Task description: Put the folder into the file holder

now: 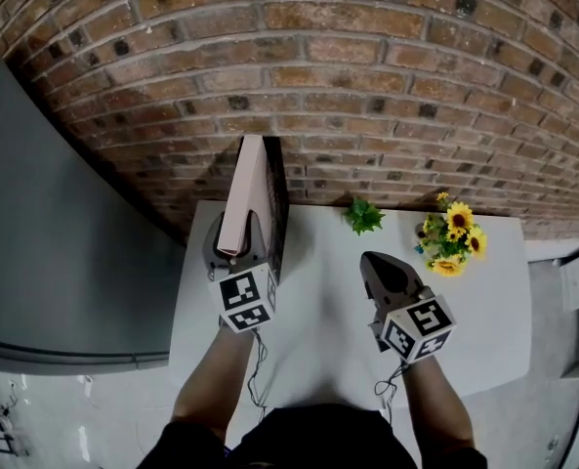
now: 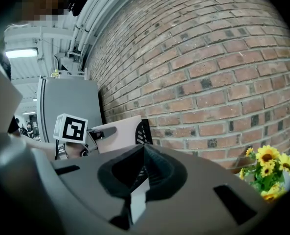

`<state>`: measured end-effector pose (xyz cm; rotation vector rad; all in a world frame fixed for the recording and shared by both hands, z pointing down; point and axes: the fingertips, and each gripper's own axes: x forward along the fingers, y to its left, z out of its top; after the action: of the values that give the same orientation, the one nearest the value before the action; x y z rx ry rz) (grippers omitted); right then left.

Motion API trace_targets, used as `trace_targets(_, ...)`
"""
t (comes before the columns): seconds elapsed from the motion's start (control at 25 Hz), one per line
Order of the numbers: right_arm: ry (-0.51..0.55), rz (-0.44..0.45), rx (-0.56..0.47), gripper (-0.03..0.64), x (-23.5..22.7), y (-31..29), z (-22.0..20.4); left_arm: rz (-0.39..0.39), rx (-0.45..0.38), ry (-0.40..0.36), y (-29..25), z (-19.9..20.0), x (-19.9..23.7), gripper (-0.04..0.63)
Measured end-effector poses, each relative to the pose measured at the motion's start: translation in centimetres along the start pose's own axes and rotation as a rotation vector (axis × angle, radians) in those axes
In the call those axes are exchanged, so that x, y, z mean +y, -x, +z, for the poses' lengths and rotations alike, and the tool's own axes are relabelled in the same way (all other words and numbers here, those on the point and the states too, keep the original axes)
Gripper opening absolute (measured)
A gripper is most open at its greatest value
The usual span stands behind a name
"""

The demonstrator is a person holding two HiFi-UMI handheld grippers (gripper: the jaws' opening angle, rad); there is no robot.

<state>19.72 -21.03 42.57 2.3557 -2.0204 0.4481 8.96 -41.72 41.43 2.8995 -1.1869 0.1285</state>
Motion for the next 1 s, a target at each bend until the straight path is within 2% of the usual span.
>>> trace_targets(0.16,-0.001,-0.008,0.000,0.003,-0.1,0.2,-0.1,-0.021,-0.005,-0.025,-0.2,0.0,-0.4,0.193)
trace_targets(0.32,0.004,0.002,-0.017,0.003,0.3,0.2,0.3,-0.028,-0.058,-0.076,0.6,1.0,-0.2,0.214)
trace_targets(0.44,0.017,0.018,-0.033,0.003,1.0,0.3,0.9,-0.034,-0.085,-0.087,1.7,2.0,-0.2,0.221)
trace_targets(0.8,0.073,0.099,-0.069,0.003,3.3,1.4,2.6,-0.009,-0.146,-0.101,8.4,5.0,-0.4,0.221)
trace_targets(1.0,0.099,0.182,-0.077,0.003,4.1,3.1,3.6,0.034,-0.115,-0.099,12.9,5.0,-1.7,0.219)
